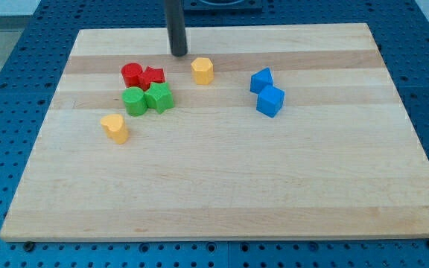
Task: Move yellow hexagon on top of blue triangle
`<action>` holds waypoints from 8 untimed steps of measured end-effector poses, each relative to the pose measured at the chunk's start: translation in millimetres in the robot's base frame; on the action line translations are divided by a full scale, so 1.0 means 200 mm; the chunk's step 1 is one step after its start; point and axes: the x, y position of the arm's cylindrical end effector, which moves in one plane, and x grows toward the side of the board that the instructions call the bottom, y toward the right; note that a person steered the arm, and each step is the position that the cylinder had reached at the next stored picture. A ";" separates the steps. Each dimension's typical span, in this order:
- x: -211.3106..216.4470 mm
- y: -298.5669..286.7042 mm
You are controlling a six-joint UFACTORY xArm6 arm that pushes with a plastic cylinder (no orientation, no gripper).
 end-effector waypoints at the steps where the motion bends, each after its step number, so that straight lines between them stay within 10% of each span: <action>1: 0.09 -0.01; 8: 0.35 0.65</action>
